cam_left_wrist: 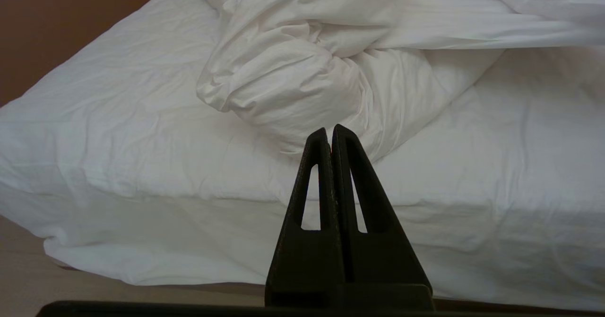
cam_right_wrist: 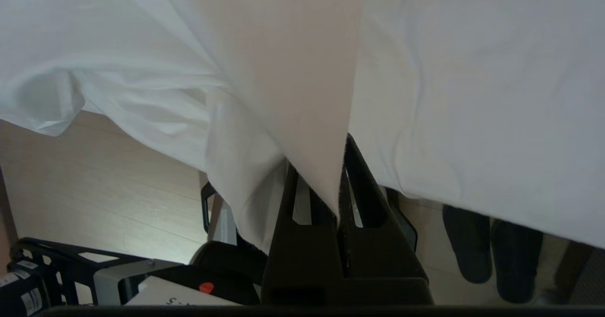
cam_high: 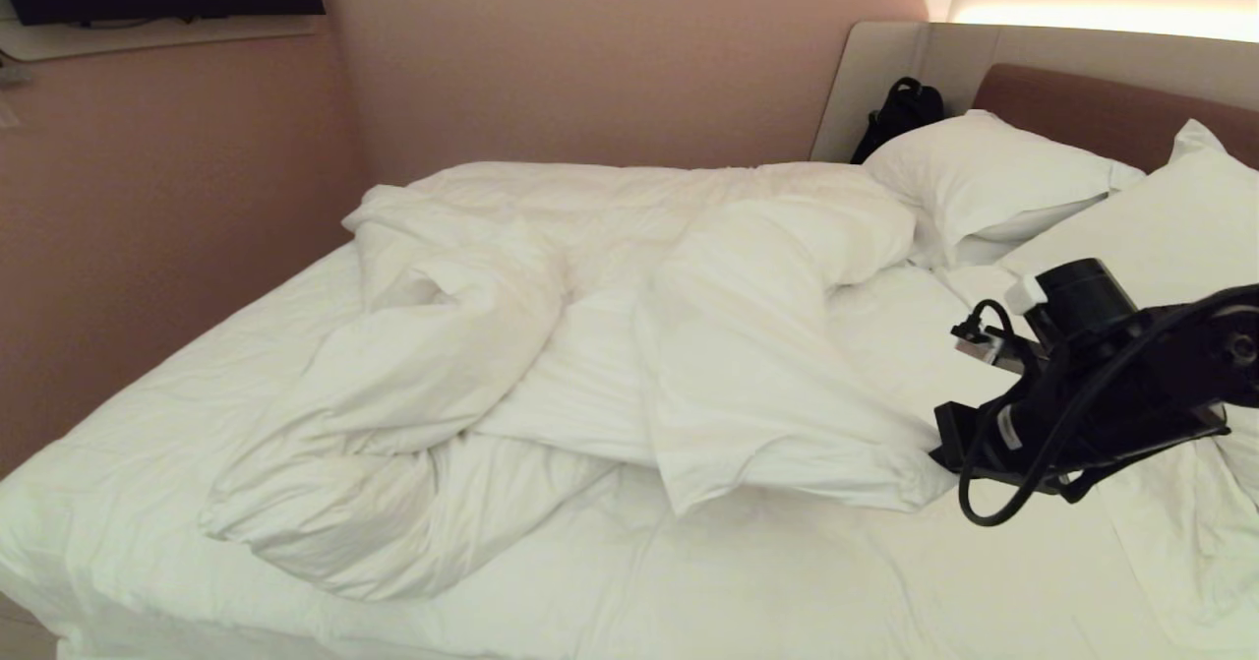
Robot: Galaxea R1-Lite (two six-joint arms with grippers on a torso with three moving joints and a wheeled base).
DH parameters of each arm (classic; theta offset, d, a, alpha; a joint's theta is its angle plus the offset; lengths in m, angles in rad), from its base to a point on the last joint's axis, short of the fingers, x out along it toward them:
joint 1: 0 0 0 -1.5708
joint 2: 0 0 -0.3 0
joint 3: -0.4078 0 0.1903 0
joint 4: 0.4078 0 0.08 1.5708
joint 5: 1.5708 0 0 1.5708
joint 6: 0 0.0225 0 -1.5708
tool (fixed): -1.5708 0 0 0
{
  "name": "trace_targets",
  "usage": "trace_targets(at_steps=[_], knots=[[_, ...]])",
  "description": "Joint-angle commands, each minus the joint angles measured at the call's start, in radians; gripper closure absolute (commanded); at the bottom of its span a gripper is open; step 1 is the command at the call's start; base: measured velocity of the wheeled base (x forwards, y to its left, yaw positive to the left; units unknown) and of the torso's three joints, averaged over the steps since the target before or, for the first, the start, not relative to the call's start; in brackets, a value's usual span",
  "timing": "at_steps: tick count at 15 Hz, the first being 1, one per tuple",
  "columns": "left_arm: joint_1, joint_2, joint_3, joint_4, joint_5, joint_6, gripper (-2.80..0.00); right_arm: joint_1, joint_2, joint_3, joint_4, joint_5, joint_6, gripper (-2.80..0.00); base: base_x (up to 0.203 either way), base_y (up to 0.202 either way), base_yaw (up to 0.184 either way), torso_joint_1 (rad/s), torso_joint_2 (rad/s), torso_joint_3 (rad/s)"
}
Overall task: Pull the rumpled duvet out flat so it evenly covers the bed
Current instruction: Flatten the corners of the folded blanket
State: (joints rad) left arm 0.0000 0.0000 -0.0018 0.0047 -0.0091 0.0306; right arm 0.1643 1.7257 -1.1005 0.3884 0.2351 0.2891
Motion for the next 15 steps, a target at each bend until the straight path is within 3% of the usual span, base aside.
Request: trace_targets(at_steps=[1,4,7,13,15], knots=[[0.000,0.000,0.000,0.000,0.000,0.000,0.00,-0.021,-0.053,0.054,-0.001,0.003,-0.023,0.00,0.000,0.000,0.000,0.000,0.00,0.000],[0.000,0.000,0.000,0.000,0.000,0.000,0.00,-0.075,-0.101,0.176,-0.066,0.020,-0.074,0.00,0.000,0.000,0.000,0.000,0.00,0.000],[0.000,0.000,0.000,0.000,0.000,0.000,0.00,-0.178,-0.183,0.314,-0.130,0.060,-0.151,0.00,0.000,0.000,0.000,0.000,0.00,0.000],[0.000,0.000,0.000,0.000,0.000,0.000,0.00,-0.448,-0.296,0.406,-0.129,0.171,-0.304,0.00,0.000,0.000,0.000,0.000,0.00,0.000],[0.000,0.000,0.000,0.000,0.000,0.000,0.00,-0.567,-0.295,0.411,-0.122,0.243,-0.356,0.00,0.000,0.000,0.000,0.000,0.00,0.000]])
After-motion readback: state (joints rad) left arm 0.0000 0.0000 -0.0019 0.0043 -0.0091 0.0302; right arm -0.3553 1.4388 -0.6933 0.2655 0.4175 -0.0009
